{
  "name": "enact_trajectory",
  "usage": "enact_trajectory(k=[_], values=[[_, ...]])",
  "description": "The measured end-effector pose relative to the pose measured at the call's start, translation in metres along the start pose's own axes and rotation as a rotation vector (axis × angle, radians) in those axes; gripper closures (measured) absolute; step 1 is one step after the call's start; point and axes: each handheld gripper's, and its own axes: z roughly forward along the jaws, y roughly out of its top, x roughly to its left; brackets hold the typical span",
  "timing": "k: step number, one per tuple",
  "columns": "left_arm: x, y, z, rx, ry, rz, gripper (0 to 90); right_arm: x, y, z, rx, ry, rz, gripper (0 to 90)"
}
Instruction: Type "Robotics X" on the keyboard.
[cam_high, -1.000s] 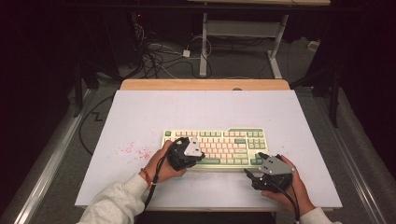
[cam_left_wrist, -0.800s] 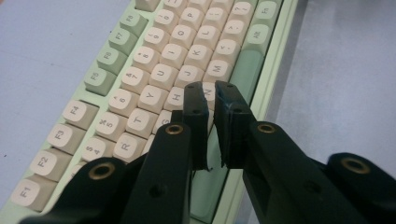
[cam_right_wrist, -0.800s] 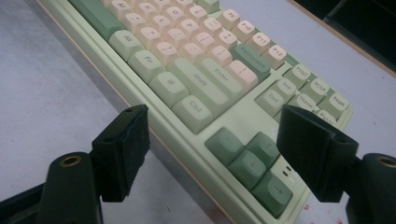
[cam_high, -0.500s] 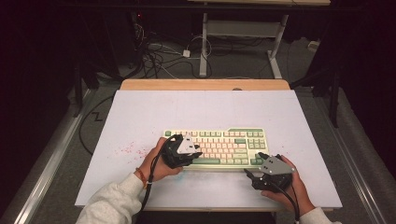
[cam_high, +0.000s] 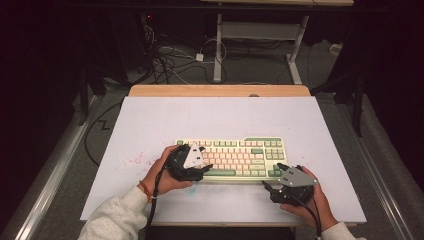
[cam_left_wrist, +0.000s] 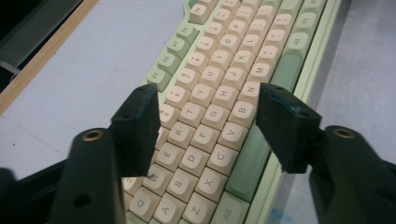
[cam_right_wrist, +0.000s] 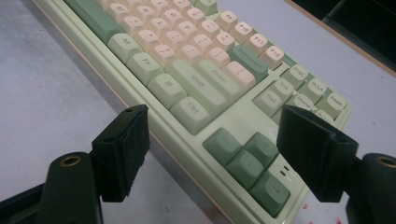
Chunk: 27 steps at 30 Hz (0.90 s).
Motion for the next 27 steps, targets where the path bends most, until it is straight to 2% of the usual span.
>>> enact_trajectory(k=[4,7,11,16,18,27], values=[[0.001,-0.005,-0.003,-0.012,0.014,-0.009,26.4,-0.001,0.000,-0.001,-0.003,-0.003,0.002,25.8],[0.002,-0.008,-0.005,-0.024,0.018,-0.027,23.0,-0.001,0.000,-0.001,-0.003,-0.005,0.001,25.8],[0.003,-0.016,-0.008,-0.033,0.044,-0.039,20.0,-0.001,0.000,-0.001,-0.004,-0.007,0.002,25.8],[0.006,-0.024,-0.015,-0.052,0.071,-0.058,19.7,-0.002,0.000,-0.002,-0.005,-0.010,0.004,25.8],[0.007,-0.026,-0.018,-0.058,0.067,-0.069,19.7,-0.002,0.000,-0.002,-0.007,-0.012,0.004,25.8],[0.010,-0.047,-0.029,-0.050,0.105,-0.118,20.1,-0.004,0.000,-0.003,-0.012,-0.020,0.012,25.8]])
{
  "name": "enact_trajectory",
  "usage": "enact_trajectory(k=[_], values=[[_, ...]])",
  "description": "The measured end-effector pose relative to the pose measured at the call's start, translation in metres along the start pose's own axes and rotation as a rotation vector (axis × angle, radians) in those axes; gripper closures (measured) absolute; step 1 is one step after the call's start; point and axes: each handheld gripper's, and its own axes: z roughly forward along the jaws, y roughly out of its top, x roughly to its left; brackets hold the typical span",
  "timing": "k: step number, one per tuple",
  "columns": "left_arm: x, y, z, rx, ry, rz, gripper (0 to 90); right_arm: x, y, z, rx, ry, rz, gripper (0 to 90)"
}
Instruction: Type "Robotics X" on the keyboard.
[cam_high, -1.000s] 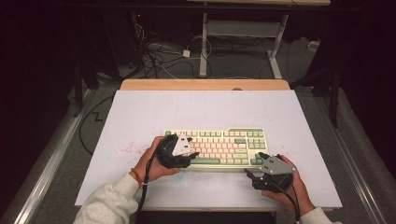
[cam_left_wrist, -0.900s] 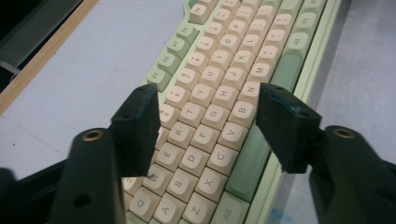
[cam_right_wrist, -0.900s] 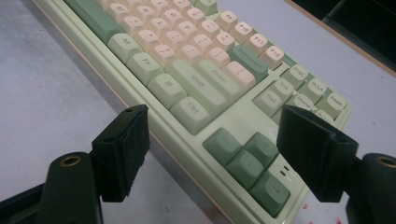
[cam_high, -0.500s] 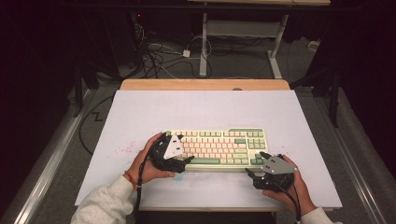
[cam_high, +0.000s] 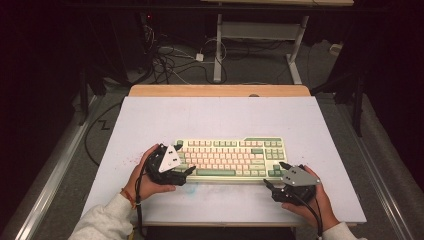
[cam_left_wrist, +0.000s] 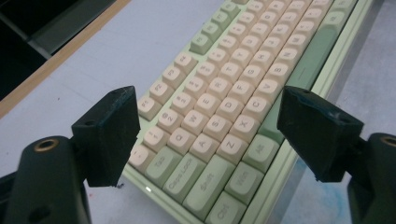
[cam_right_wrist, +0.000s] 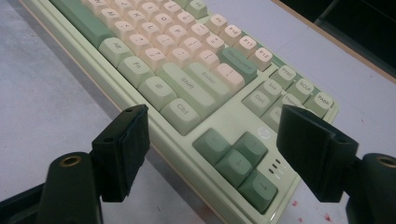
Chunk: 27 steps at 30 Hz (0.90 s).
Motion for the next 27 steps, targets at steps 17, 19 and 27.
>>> enact_trajectory(k=[17,19,27], values=[[0.001,-0.029,-0.010,0.071,0.038,-0.012,20.2,-0.009,0.010,-0.002,-0.019,0.035,0.062,51.0],[0.001,-0.031,-0.010,0.077,0.035,-0.014,20.2,-0.013,0.013,0.000,-0.014,0.066,0.082,60.5],[-0.001,-0.040,-0.012,0.109,0.027,-0.026,20.7,-0.020,0.027,0.016,0.043,0.121,0.054,87.7]])
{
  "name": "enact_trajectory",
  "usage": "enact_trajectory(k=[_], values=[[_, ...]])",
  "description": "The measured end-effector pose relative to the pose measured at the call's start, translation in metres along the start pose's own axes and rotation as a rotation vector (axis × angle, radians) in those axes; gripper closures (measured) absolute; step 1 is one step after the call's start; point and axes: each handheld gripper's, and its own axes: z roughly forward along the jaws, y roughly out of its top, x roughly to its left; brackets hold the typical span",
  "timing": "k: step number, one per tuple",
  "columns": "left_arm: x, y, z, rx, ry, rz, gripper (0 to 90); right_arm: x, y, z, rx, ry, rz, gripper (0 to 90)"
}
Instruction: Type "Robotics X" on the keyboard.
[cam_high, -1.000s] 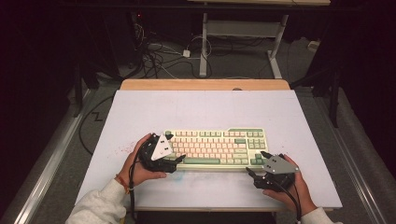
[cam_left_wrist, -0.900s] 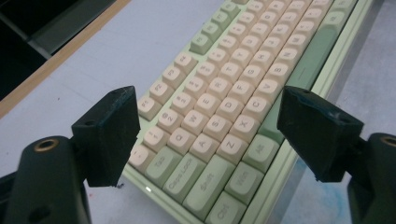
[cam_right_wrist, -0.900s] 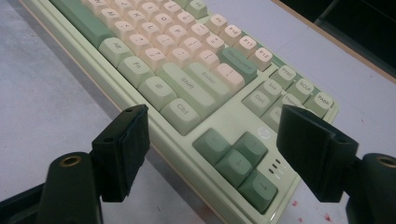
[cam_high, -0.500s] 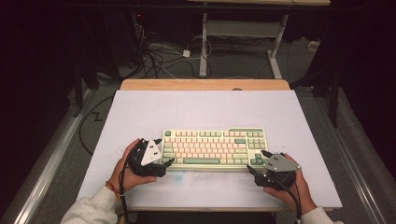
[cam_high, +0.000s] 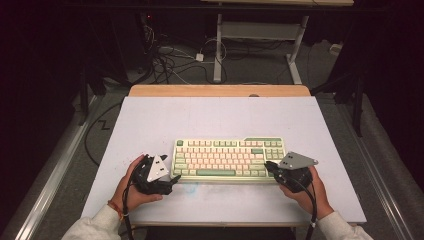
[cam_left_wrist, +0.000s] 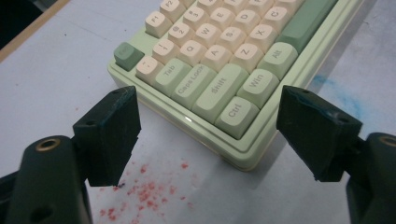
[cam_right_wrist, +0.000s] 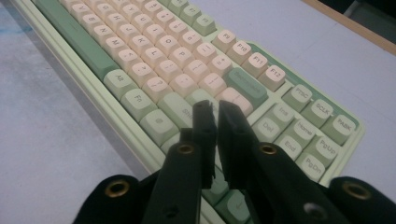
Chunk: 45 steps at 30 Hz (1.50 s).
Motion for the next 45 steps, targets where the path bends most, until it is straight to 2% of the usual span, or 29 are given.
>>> enact_trajectory(k=[8,14,19,26,29,35,38,40,43,45], values=[[-0.001,-0.006,-0.001,0.019,0.003,-0.007,21.0,-0.003,0.014,0.022,0.032,0.047,-0.020,89.9],[-0.001,-0.009,-0.001,0.034,-0.003,-0.009,21.2,-0.002,0.015,0.032,0.059,0.071,-0.029,89.9],[-0.002,-0.009,-0.002,0.038,-0.001,-0.006,21.3,0.000,0.013,0.037,0.076,0.075,-0.040,89.9],[-0.002,-0.007,-0.001,0.040,0.003,-0.004,22.1,0.002,0.009,0.038,0.073,0.078,-0.036,90.0],[-0.001,-0.007,-0.003,0.037,-0.009,-0.024,24.9,0.002,0.008,0.038,0.067,0.077,-0.034,90.0],[0.002,-0.007,-0.006,0.041,-0.014,-0.036,40.3,0.003,0.006,0.038,0.057,0.069,-0.028,90.0],[0.005,-0.007,-0.007,0.043,-0.054,-0.060,57.0,0.004,0.006,0.038,0.054,0.067,-0.031,90.0],[0.007,-0.007,-0.008,0.043,-0.058,-0.072,65.8,0.004,0.006,0.037,0.054,0.065,-0.032,90.0],[0.009,-0.006,-0.008,0.063,-0.066,-0.072,76.5,0.005,0.005,0.037,0.052,0.062,-0.033,90.0],[0.009,-0.006,-0.009,0.074,-0.052,-0.047,83.2,0.005,0.005,0.037,0.050,0.057,-0.038,90.0]])
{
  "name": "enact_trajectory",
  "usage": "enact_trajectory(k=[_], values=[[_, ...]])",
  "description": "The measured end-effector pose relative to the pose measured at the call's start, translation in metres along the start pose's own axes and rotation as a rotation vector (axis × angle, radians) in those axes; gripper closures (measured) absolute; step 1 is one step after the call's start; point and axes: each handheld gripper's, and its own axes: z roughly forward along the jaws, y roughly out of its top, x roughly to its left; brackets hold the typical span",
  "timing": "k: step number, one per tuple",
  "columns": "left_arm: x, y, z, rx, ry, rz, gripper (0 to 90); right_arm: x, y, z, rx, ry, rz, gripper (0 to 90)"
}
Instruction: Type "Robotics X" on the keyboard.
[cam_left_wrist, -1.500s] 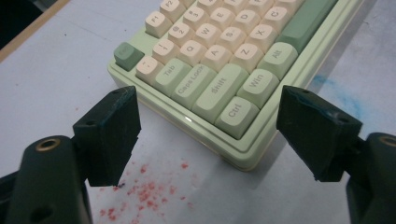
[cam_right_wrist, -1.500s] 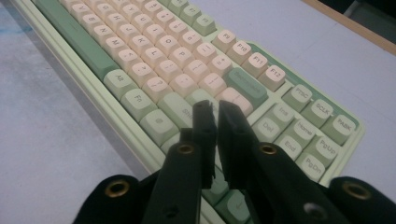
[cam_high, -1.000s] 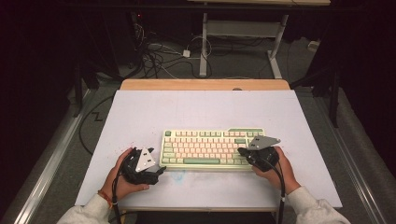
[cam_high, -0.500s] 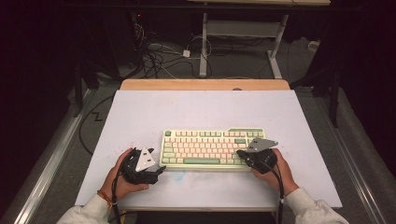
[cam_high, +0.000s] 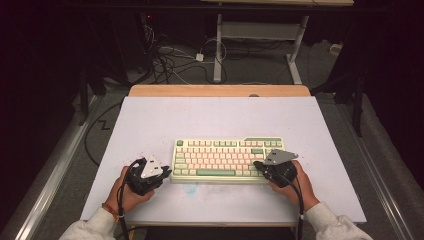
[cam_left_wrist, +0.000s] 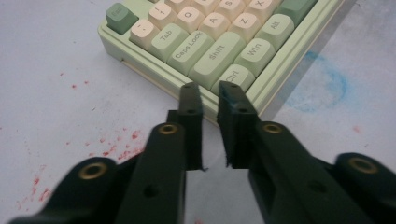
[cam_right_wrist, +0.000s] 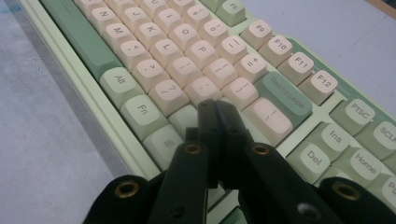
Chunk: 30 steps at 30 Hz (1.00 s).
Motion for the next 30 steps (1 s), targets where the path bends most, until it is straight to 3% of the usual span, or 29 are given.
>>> enact_trajectory(k=[2,9,14,30], values=[[0.001,0.001,-0.002,-0.017,0.002,0.006,87.6,0.000,0.000,0.000,-0.001,-0.002,-0.002,90.0],[0.003,0.005,-0.004,-0.010,-0.028,-0.008,87.5,0.000,0.000,0.000,-0.003,-0.003,0.001,90.0],[0.004,0.014,-0.003,-0.013,-0.024,0.003,86.8,0.000,-0.001,0.000,-0.005,-0.001,-0.001,90.0],[0.002,0.045,0.011,-0.008,-0.059,0.032,87.5,0.001,-0.001,0.000,-0.008,-0.005,-0.010,90.0]])
